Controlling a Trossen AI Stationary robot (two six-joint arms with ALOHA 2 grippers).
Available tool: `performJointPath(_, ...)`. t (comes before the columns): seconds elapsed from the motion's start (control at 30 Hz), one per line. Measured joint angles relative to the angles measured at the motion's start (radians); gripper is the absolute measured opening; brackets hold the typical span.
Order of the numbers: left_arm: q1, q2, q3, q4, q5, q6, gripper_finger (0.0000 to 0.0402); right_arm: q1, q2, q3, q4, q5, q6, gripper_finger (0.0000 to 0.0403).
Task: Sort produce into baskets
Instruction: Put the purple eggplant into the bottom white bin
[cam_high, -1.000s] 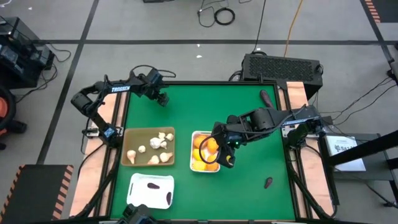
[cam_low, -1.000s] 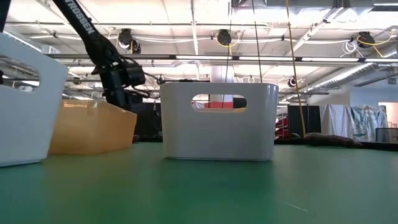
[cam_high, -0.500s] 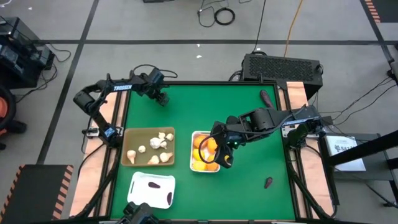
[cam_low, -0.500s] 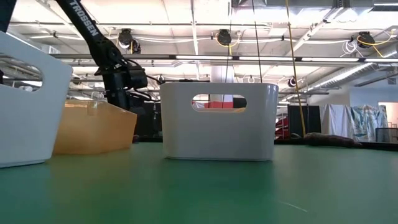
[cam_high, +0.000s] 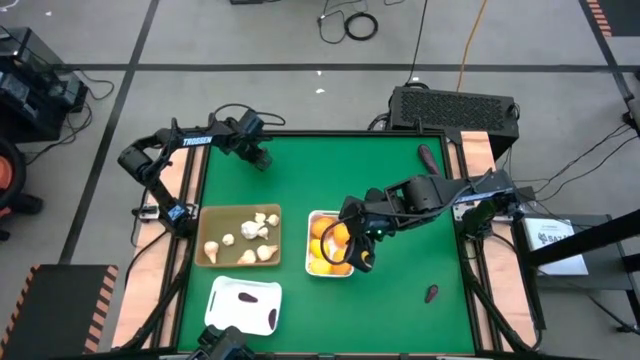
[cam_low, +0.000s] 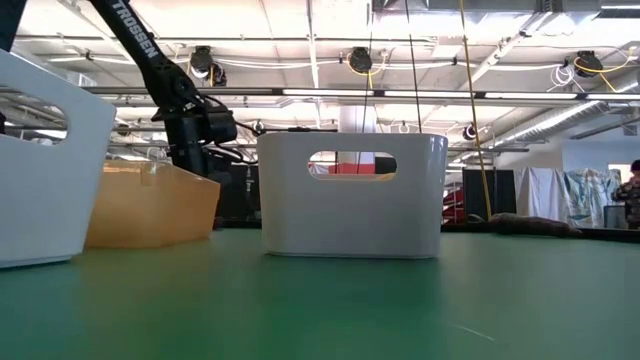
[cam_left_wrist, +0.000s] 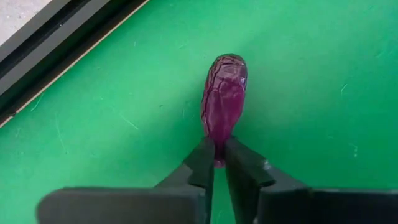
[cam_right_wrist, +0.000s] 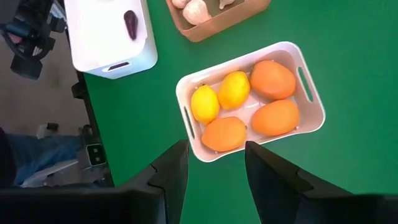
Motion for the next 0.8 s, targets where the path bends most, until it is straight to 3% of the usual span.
performJointPath(0.13, 0.000, 0.000, 0.000, 0.000, 0.001, 0.000, 0.0007, 0.013, 0.000, 0.000, 0.000, 0.000, 0.021, 0.0148)
performJointPath(0.27, 0.000, -0.015, 0.000, -0.002, 0.001, 0.000, 0.0005, 0.026, 0.000, 0.000, 0.000, 0.002, 0.026, 0.0148)
performJointPath(0.53, -0.022, -0.172, 0.000, -0.041, 0.018, -0.002, 0.0002, 0.033, 0.000, 0.000, 0.000, 0.002, 0.031, 0.0148)
performJointPath(0.63, -0.039, -0.254, 0.000, -0.103, 0.093, -0.029, 0.0001, 0.033, 0.000, 0.000, -0.001, 0.003, 0.010, 0.0148)
performJointPath(0.8, -0.096, -0.395, 0.000, -0.250, 0.337, -0.080, 0.0001, 0.033, 0.000, 0.000, 0.000, 0.011, -0.038, 0.0148)
